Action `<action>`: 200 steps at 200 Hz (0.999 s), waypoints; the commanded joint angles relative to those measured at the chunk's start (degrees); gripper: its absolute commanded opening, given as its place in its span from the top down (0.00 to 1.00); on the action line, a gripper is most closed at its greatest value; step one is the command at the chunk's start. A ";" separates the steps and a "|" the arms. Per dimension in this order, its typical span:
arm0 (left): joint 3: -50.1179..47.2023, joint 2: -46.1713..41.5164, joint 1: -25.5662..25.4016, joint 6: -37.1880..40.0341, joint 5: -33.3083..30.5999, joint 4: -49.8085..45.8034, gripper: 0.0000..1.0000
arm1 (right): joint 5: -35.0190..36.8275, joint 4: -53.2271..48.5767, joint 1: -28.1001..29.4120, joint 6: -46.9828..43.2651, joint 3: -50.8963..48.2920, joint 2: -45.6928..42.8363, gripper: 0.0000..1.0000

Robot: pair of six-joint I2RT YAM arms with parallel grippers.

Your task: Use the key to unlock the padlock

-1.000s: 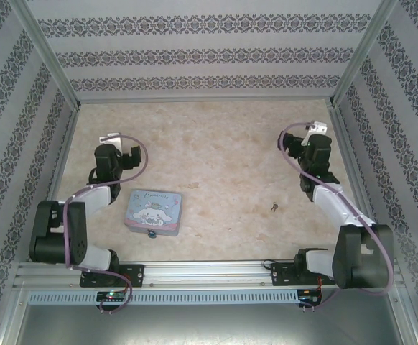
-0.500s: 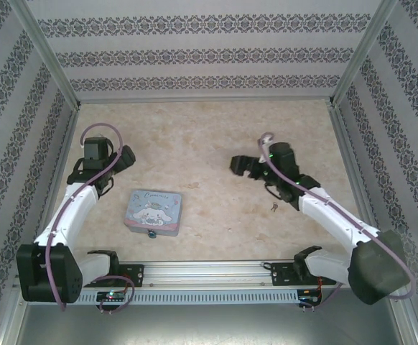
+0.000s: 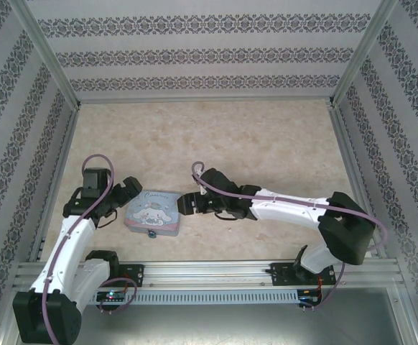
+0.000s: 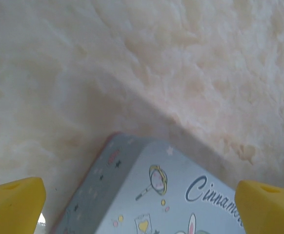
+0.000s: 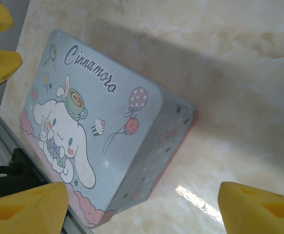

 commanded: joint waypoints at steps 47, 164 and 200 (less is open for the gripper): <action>-5.19 -0.53 -3.05 -2.29 6.93 3.47 0.00 | -0.42 3.84 2.22 5.58 5.55 9.13 0.41; -3.55 12.11 -20.25 -10.74 3.01 22.49 0.00 | 1.26 5.25 -6.68 9.11 4.59 9.37 0.61; 3.80 26.08 -22.32 -10.98 2.98 30.43 0.00 | 1.45 4.19 -13.14 9.18 4.59 8.56 0.60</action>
